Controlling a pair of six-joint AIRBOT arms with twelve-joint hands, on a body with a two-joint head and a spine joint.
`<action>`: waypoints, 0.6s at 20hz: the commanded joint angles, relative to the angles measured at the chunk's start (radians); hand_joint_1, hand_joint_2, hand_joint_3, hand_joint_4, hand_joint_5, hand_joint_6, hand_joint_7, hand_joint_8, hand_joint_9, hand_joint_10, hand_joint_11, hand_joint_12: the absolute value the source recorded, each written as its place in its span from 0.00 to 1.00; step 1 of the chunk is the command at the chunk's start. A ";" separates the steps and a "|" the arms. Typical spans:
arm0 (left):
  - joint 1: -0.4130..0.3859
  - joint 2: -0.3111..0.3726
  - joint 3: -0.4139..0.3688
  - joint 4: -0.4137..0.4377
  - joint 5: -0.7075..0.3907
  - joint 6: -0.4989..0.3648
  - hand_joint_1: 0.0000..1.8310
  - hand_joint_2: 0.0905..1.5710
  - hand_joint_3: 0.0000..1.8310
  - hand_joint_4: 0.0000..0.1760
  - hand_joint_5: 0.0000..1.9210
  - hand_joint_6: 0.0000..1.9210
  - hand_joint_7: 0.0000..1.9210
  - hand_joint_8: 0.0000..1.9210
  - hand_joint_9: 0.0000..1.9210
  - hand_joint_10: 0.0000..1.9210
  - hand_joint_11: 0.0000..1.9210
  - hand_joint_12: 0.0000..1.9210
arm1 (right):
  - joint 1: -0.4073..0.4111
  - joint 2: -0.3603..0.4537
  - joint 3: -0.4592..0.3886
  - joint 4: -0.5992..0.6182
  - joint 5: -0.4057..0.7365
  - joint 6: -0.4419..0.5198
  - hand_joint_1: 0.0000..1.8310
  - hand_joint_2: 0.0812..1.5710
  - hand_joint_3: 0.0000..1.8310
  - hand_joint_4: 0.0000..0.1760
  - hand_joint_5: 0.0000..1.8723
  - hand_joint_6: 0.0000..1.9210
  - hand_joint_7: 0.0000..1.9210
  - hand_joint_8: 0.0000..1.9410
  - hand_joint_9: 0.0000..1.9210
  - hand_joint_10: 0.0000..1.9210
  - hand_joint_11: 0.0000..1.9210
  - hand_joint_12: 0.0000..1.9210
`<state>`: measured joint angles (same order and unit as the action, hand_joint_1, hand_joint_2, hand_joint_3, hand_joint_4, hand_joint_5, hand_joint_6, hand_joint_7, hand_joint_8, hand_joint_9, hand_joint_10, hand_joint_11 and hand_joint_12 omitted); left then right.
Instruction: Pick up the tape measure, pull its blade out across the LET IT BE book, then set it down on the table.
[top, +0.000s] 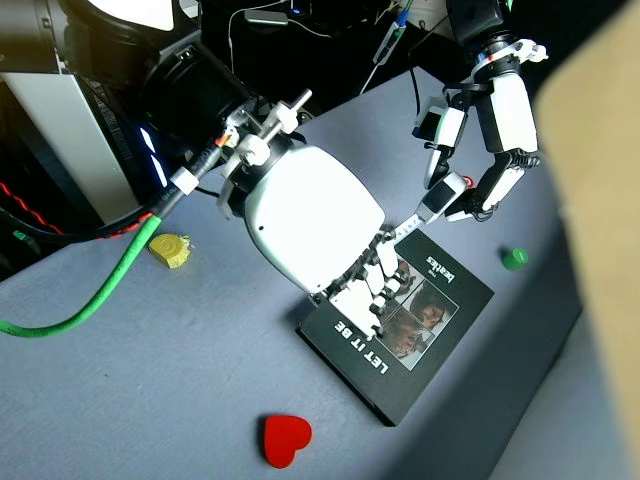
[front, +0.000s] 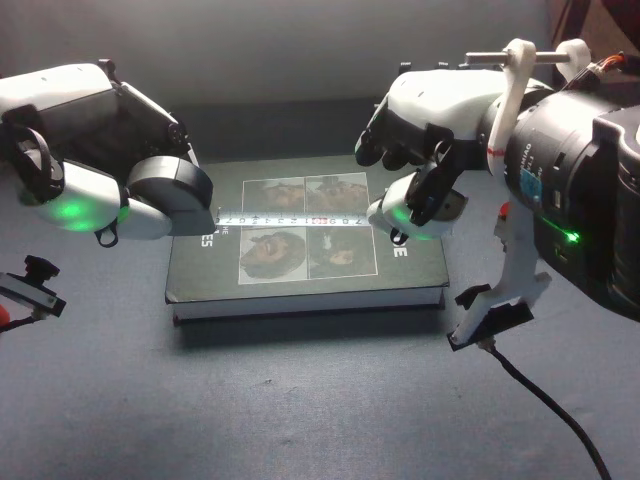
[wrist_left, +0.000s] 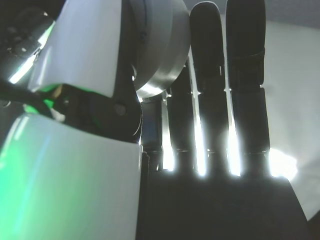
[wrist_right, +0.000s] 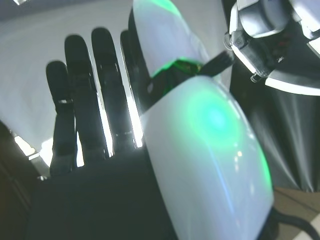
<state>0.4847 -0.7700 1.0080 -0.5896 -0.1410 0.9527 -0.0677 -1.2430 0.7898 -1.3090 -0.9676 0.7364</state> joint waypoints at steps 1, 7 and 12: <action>-0.016 0.000 0.006 0.000 -0.092 -0.010 0.76 0.66 0.00 0.00 0.49 0.48 0.59 0.32 0.56 0.54 0.53 0.40 | 0.008 -0.002 0.001 -0.083 0.004 0.004 0.58 0.73 0.00 0.00 0.35 0.01 0.36 0.01 0.33 0.03 0.07 0.61; -0.017 0.000 0.005 -0.001 -0.094 -0.014 0.76 0.66 0.00 0.00 0.49 0.48 0.59 0.32 0.56 0.54 0.53 0.41 | -0.009 -0.010 0.004 -0.083 0.017 -0.011 0.58 0.73 0.00 0.00 0.37 0.01 0.37 0.01 0.33 0.03 0.08 0.61; -0.016 0.000 0.006 -0.001 -0.096 -0.017 0.76 0.66 0.00 0.00 0.50 0.48 0.60 0.31 0.55 0.54 0.52 0.42 | -0.016 -0.016 0.005 -0.085 0.016 -0.006 0.58 0.73 0.00 0.00 0.36 0.01 0.38 0.02 0.34 0.03 0.07 0.60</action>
<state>0.4850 -0.7700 1.0096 -0.5892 -0.1406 0.9463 -0.0917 -1.2629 0.7944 -1.3163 -0.9512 0.7258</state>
